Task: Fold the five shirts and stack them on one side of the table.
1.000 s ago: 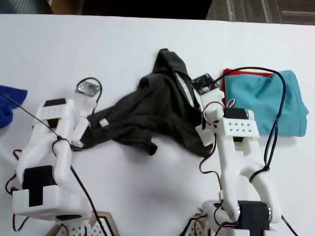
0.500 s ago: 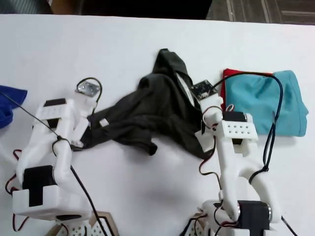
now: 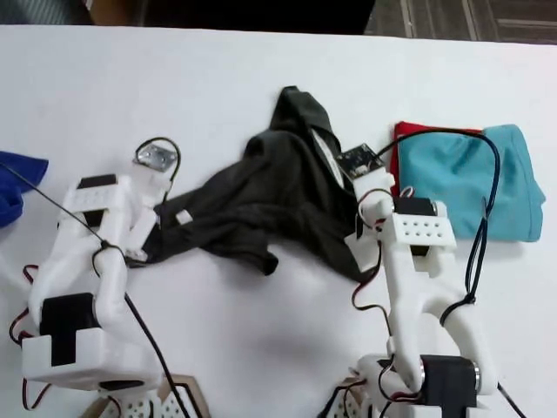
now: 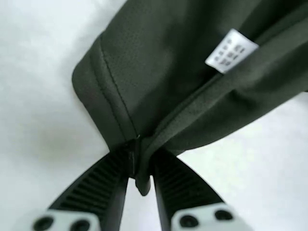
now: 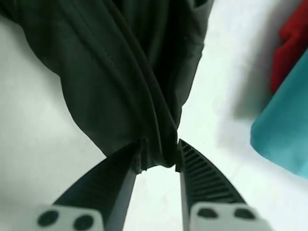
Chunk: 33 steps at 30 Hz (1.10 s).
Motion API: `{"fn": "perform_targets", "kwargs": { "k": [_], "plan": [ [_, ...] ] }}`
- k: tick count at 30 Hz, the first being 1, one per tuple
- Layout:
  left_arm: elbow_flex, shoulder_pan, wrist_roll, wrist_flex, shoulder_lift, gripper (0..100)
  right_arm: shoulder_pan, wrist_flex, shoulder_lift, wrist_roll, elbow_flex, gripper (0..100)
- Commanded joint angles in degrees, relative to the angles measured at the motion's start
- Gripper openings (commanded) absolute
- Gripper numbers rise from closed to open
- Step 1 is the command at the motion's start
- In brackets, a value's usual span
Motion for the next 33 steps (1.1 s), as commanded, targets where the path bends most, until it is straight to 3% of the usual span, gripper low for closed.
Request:
{"fn": "perform_targets", "kwargs": {
  "k": [1,4,8,13,15,20,25,28,33],
  "plan": [
    [-1.7,-0.4,-0.6,0.5,-1.6,3,0.5,0.3,-0.1,0.1,-0.4,10.8],
    [-1.7,-0.4,-0.6,0.5,-1.6,3,0.5,0.3,-0.6,0.3,-0.5,2.0],
    [-1.7,-0.4,-0.6,0.5,-1.6,3,0.8,2.8,-0.7,0.4,-6.3,2.0],
    [-2.9,0.6,-0.6,1.3,-1.9,3,0.7,10.2,0.0,0.4,-23.6,2.2],
    [-4.9,2.1,-0.6,4.9,-1.9,3,0.2,10.4,0.0,0.4,-26.8,2.2],
    [-19.3,5.0,-0.6,19.3,-1.9,3,0.1,5.1,0.0,0.5,-29.4,2.2],
    [-44.0,4.7,-4.8,36.8,-2.0,3,0.8,0.0,0.0,0.6,-35.9,2.1],
    [-53.1,1.2,-7.1,38.1,-3.0,3,1.6,0.7,-0.4,2.3,-42.3,2.1],
    [-55.3,-0.6,-9.4,37.9,-9.1,3,1.6,2.8,-0.6,4.1,-53.4,2.1]
  ]
}}
